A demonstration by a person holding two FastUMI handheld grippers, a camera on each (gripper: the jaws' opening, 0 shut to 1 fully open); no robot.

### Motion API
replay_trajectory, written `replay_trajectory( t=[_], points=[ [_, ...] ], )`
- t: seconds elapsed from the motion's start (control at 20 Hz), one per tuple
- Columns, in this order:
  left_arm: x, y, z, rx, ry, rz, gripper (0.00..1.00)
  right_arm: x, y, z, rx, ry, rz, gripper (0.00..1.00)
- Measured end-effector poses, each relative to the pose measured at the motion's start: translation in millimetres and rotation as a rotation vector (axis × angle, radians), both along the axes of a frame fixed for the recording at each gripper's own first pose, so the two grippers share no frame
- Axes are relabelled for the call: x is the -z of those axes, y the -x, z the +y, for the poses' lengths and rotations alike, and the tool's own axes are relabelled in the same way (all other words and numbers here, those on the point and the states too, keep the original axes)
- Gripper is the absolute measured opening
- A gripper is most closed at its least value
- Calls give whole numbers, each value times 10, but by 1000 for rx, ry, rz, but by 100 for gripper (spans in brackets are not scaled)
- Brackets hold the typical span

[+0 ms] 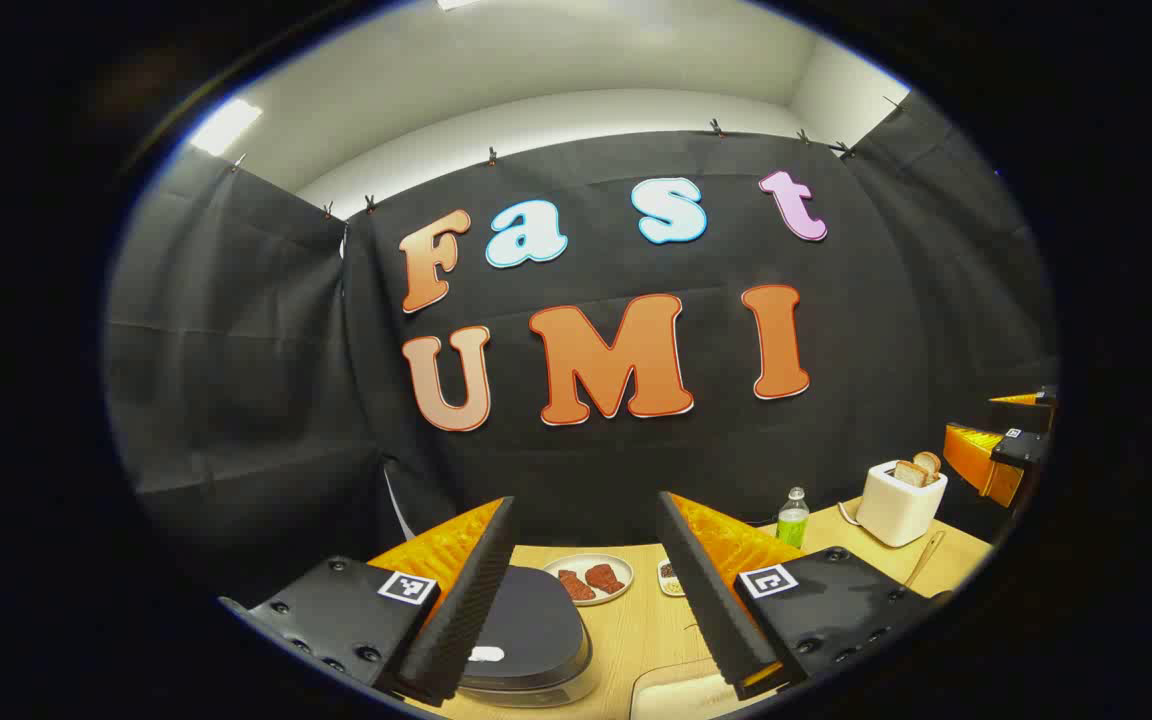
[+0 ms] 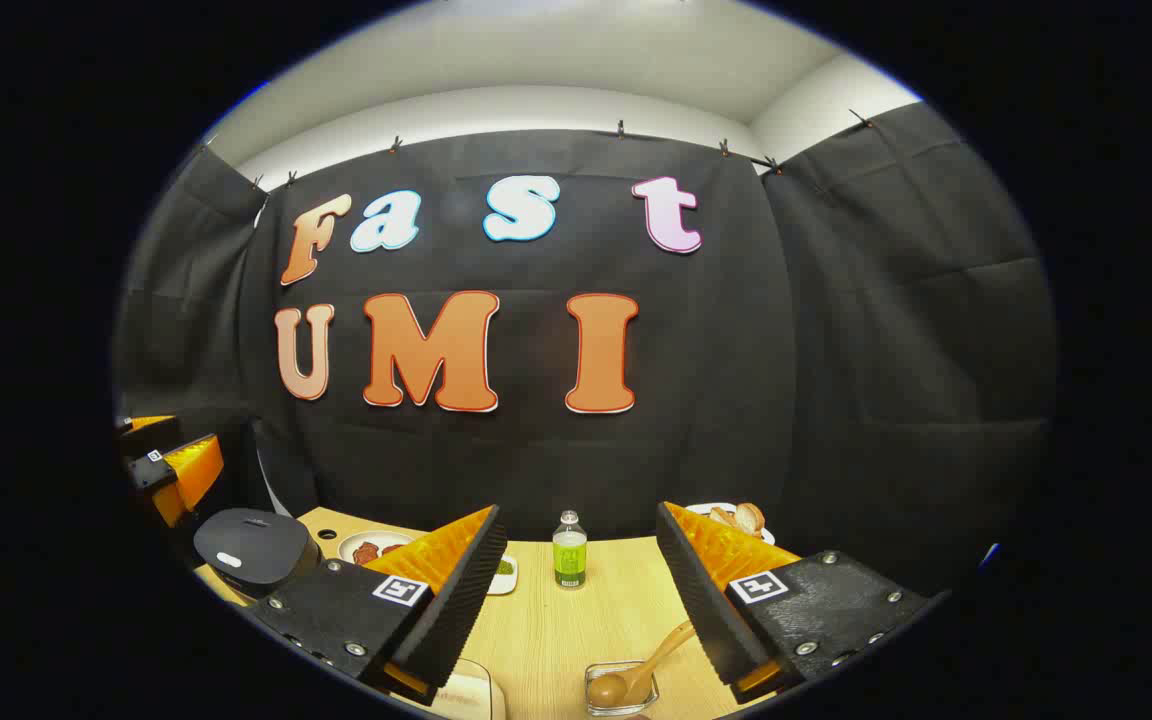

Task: Close the left gripper, press the button to open the rice cooker; take a wooden spoon from the chopstick holder with the right hand, scoop a spoonful of rice and pour it into the rice cooker, then put the wooden spoon back into the chopstick holder.

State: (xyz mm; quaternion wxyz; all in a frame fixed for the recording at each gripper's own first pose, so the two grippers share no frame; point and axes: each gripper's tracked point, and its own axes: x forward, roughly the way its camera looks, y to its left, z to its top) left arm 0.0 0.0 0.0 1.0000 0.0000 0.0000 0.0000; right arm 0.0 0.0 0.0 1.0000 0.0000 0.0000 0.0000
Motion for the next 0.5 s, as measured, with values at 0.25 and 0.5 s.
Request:
replay_trajectory(
  t=[0.25, 0.5],
  points=[
    [4, 9, 92, -17, -3, -7, 94, -67, 0, 65, -9, 8, -16, 94],
    [-19, -10, 167, -18, -1, -6, 87, -96, 5, 100, -8, 12, -23, 94]
  ],
)
